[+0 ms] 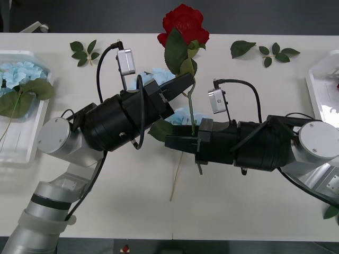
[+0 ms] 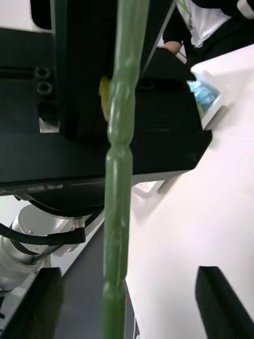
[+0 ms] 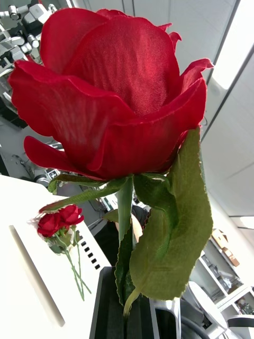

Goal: Put the red flowers into the right box and the blue flowers into the left box

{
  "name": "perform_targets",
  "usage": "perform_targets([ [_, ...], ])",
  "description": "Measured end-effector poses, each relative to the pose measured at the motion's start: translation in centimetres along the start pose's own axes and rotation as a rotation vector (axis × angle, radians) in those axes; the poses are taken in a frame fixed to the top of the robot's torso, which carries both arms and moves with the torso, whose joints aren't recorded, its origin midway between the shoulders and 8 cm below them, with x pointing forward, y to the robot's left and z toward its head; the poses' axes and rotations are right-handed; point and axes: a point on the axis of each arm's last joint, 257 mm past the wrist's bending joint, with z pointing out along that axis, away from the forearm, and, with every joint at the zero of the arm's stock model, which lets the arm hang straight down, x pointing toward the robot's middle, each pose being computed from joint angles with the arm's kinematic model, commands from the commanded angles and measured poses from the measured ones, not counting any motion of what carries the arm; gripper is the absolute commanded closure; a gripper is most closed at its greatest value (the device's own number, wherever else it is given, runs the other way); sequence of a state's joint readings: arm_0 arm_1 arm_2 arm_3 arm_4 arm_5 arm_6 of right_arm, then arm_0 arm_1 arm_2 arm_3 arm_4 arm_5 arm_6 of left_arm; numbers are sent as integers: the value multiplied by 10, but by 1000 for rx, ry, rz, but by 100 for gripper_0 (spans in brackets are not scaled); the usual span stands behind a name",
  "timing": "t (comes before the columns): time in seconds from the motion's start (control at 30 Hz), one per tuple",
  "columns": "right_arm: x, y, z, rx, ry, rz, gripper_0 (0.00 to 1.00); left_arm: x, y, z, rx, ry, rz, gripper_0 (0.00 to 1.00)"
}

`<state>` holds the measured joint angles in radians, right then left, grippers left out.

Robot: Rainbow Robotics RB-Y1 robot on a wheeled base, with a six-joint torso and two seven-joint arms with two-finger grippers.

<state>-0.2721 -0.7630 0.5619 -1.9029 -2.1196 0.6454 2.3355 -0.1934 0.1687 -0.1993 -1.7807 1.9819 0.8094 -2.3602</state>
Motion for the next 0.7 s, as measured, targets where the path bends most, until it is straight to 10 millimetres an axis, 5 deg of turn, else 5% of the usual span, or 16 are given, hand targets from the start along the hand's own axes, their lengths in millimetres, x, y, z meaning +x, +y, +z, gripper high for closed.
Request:
perform_targets([
  [0.23,1,1,1,-5,1,7,100,0,0,0,0,0,0,100],
  [0.27,1,2,1,-8,-2,13,100,0,0,0,0,0,0,78],
  [0.4,-1,3,1,-13,-7,22,100,0,1,-2,-4,5,3,38],
  [0.53,-1,4,1,-16,-10,28,100,2,9,-11,-24,33,20,26],
  [0.7,-3,5,1,-21,-15,38,100,1,7,-34,-7,86,5,24],
])
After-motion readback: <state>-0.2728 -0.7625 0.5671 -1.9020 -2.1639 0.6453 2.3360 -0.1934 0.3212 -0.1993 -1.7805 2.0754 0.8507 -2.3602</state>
